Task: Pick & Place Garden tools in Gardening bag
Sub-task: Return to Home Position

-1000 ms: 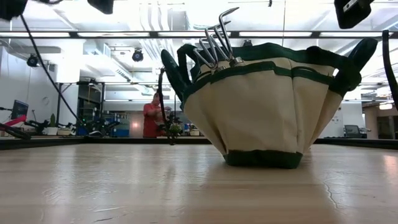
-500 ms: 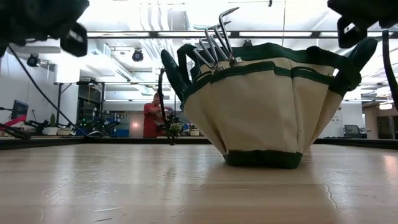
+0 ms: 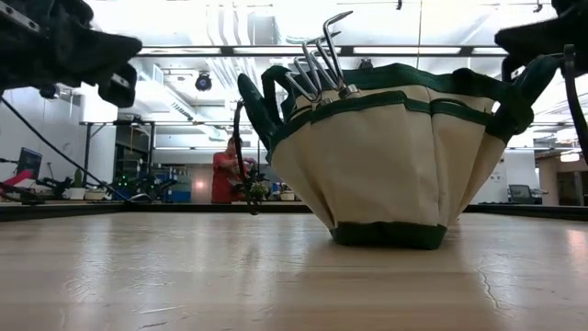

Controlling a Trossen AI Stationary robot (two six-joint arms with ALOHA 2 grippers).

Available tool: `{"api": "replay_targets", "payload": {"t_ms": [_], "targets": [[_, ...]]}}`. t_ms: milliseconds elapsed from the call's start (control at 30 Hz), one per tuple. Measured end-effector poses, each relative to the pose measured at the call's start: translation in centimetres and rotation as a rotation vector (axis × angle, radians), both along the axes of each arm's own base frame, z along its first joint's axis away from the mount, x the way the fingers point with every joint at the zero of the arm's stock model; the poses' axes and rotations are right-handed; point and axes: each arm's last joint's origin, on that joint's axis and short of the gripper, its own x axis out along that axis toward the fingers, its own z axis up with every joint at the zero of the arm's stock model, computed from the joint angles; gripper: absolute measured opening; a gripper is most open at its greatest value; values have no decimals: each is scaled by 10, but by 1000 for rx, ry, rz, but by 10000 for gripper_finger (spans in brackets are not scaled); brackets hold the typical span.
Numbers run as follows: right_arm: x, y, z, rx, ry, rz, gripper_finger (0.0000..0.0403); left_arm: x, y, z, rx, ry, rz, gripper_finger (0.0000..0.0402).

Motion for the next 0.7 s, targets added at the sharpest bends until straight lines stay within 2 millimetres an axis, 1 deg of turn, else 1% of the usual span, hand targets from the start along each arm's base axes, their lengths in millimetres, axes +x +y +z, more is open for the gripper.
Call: {"api": "replay_targets", "payload": {"t_ms": [233,367,433,700], "targets": [[-8,-5,-11,21,91,16,8,-3,11,-3,-3,35,-19,4],[-12,-6,-6,1,41,55,8,-5,15,-6,-3,70,-12,4],[-13,-7,-4,-19,40,39,8,-7,17,-8,-2,84,-2,4],[-12,-7,-6,-62,64,15,8,-10,18,-9,42,83,16,5]]}}
